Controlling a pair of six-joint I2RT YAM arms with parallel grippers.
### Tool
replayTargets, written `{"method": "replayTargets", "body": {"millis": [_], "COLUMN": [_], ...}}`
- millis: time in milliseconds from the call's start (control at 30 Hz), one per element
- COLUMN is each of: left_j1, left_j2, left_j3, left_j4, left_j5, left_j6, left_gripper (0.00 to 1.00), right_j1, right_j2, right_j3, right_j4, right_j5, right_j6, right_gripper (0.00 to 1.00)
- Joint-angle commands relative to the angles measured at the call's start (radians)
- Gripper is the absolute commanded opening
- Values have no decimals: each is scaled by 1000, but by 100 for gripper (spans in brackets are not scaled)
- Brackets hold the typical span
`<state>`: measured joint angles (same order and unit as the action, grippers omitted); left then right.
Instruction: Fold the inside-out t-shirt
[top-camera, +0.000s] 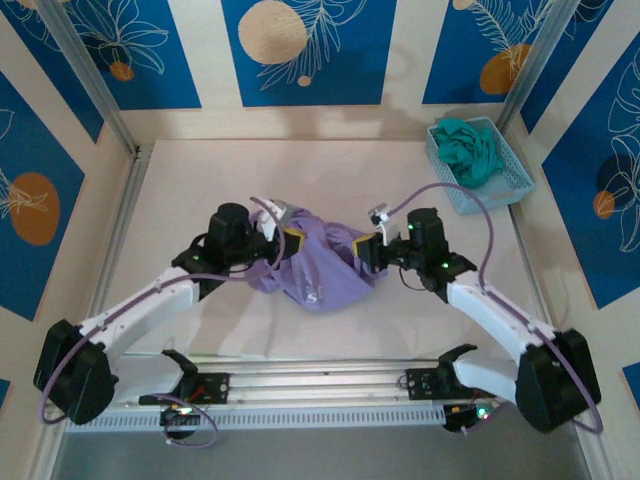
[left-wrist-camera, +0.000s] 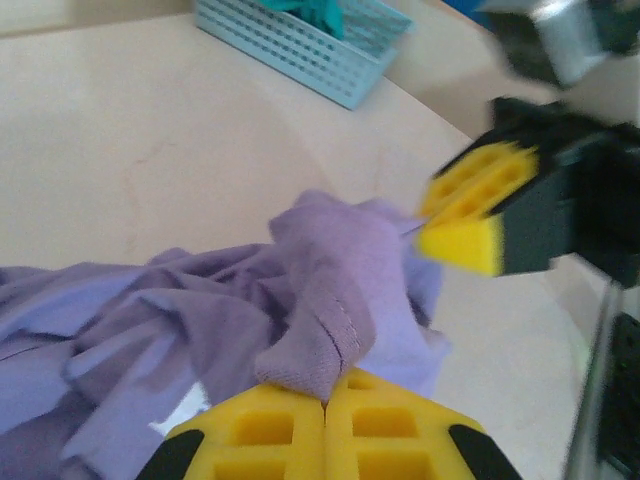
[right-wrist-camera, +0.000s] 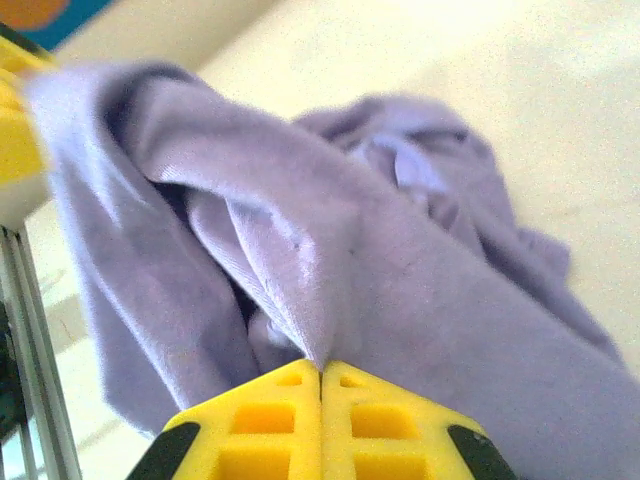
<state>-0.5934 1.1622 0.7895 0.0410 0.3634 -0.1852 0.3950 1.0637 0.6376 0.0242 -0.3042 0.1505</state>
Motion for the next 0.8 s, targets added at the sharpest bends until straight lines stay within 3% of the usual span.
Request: {"method": "replayTargets", "body": {"millis": [0,133,333,500,633,767], "left_j1": [18,20,11,-27,-87,-199], "left_j2": [-65,-80,-35,-72,-148,-182], "left_j3": [-63,-108,-114,-62,-27,-2], "left_j4": [26,4,-126,-296,-385,-374], "left_j5": [-112,-136,-223,-477,-572,-545], "left_j6": [-39,-48,-64,-122,-135,-119], "left_gripper": [0,2,18,38,53,59], "right_j1": [-7,3,35,43,44,43], "right_j2": [-97,-128,-64,-3,25,56], "right_j3": [-28,-53,-41,-10,21,60], "right_j4": [83,138,147,154,142,128], "right_j5": [-95,-143,-219,-262,-253,-245], "right_j6": [11,20,12,78,154,251], "right_gripper": [0,0,0,0,0,0]}}
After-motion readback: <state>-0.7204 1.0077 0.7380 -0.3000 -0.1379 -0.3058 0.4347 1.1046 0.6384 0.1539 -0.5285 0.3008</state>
